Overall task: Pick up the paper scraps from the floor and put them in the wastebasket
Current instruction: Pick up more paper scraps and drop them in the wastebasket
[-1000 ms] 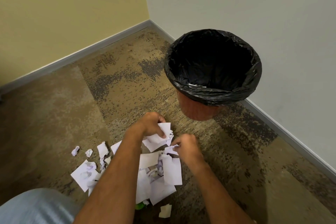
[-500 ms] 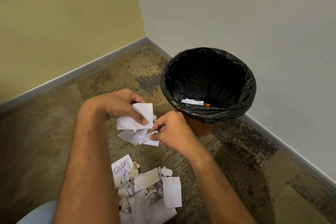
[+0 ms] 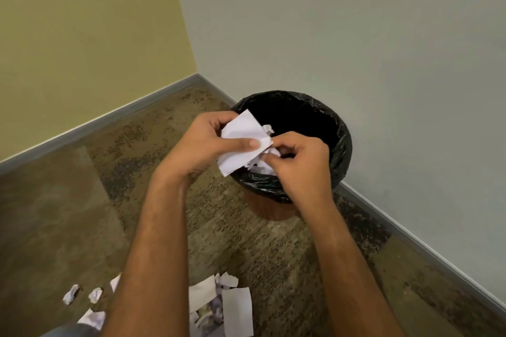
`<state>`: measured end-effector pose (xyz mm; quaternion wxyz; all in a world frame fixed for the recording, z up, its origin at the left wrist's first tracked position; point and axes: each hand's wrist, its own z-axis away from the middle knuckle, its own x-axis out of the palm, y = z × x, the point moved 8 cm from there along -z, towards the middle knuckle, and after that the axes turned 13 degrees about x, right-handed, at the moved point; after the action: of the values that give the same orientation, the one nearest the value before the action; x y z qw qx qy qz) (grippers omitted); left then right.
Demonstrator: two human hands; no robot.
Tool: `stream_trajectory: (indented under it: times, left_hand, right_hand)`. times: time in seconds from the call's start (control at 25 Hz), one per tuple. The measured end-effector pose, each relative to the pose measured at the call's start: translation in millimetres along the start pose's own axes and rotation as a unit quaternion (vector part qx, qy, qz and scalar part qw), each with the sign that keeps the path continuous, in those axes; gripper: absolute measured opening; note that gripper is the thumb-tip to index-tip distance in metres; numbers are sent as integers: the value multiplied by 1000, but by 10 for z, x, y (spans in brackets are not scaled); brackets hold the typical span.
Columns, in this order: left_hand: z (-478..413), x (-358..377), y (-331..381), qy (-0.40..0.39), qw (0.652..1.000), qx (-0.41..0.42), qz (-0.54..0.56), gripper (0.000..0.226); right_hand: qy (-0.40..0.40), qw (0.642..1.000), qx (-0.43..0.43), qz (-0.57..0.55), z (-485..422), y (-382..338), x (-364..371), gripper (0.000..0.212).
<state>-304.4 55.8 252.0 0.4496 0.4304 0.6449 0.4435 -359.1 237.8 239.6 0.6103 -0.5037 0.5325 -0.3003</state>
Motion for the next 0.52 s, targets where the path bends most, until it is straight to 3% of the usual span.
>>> stream_trajectory:
  times: [0.12,0.24,0.52]
  left_hand:
    - [-99,241,-122,44,999,20,10,32]
    - [-133,332,-200,75,997,33,4,30]
    - [-108,198,-331,63,987,20,-148,31]
  right_hand:
    - [66,998,-16,11,-95,28,-221,22]
    - [83,996,-20,32,-175,81,-289,25]
    - [29,994,23,107,-291,340,-242,33]
